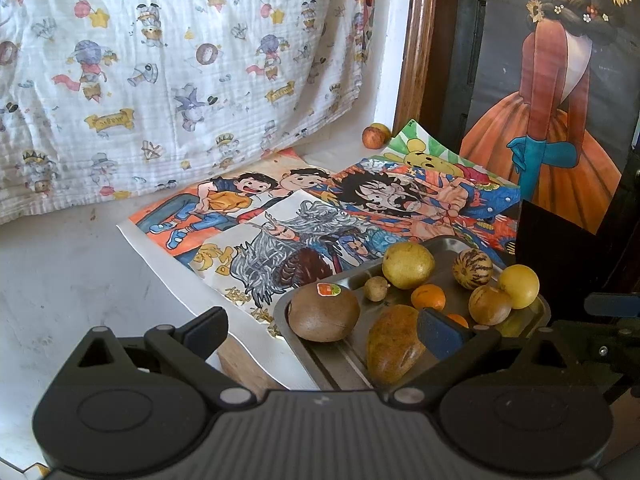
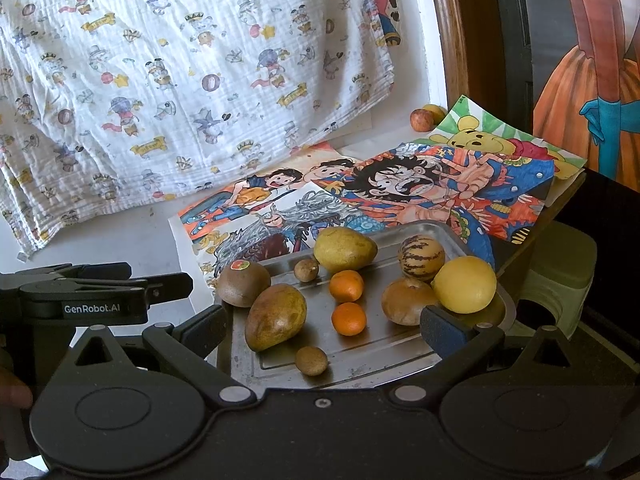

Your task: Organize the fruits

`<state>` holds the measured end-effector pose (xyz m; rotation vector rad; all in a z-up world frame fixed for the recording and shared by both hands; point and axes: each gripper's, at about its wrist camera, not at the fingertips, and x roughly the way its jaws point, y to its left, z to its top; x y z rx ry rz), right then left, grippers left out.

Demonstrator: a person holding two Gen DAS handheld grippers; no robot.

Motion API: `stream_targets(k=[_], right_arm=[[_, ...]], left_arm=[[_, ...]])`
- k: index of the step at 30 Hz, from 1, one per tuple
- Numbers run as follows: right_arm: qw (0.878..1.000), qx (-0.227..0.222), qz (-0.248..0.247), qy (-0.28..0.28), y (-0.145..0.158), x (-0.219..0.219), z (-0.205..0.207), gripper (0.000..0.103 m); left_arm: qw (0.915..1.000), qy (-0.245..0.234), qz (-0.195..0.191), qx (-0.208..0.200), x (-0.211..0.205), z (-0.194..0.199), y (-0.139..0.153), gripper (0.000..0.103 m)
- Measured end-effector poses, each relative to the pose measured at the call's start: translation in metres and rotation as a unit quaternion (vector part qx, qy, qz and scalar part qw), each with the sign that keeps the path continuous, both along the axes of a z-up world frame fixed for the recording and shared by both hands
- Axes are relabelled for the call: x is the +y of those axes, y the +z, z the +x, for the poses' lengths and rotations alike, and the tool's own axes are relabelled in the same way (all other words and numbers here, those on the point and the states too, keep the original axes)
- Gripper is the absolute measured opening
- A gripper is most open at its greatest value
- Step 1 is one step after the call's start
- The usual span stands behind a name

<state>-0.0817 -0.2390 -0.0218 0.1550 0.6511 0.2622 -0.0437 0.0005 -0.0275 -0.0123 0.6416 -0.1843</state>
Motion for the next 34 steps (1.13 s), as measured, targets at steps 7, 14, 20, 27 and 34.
stream_targets(k=[7,14,20,27,34], right_arm=[[1.000,0.000,0.001,0.001,0.000,0.000,0.000,0.102],[1.000,-0.001,0.000,0.001,0.000,0.001,0.000,0.102],[1.000,0.000,0.001,0.001,0.000,0.000,0.000,0.102],[1.000,0.001,0.002,-0.001,-0.001,0.000,0.000,0.102],[1.000,0.000,0.012,-0.011,-0.007,-0.005,-0.001,0.102]], left_arm=[[0.9999,-0.007,-0.013,0.005,0.000,0.000,-0.002,0.103],[0.9999,-0.008,-0.014,0.005,0.001,0.000,-0.002,0.103],[0.9999,-0.007,-0.013,0.005,0.001,0.000,-0.002,0.103],[0.9998,-0.008,-0.020,0.006,0.003,-0.002,0.000,0.103],[0.9973,0.012,-0.044,-0.058,0.008,-0.016,0.013,0.103]])
